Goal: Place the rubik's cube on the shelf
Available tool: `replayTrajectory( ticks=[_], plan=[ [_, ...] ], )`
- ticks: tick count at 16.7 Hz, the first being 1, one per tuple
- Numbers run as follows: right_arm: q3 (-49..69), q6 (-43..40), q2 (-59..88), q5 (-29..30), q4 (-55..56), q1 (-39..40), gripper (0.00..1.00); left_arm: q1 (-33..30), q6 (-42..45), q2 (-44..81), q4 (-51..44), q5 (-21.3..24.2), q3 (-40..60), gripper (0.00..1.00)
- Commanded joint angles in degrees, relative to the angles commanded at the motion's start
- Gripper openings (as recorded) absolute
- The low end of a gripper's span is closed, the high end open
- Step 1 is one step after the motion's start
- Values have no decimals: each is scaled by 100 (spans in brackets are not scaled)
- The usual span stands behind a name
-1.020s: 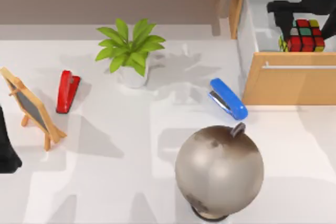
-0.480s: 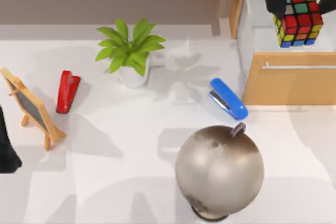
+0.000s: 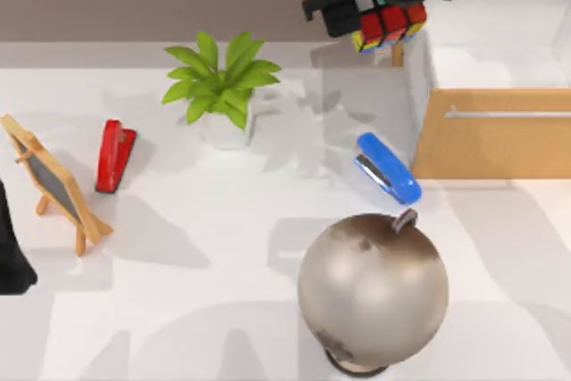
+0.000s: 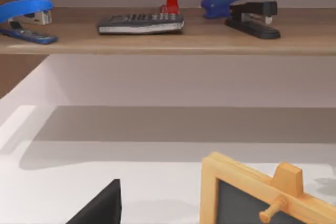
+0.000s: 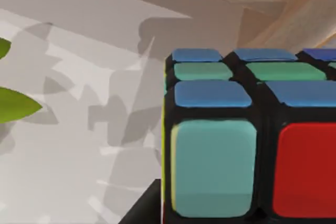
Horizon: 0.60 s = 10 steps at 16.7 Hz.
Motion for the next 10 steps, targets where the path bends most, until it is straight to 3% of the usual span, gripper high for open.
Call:
replayTrajectory(
  ticks=[10],
  plan=[
    [-1729, -618, 492, 1636, 5610, 1222, 0, 0, 0, 0, 0, 0, 0, 100]
  ],
)
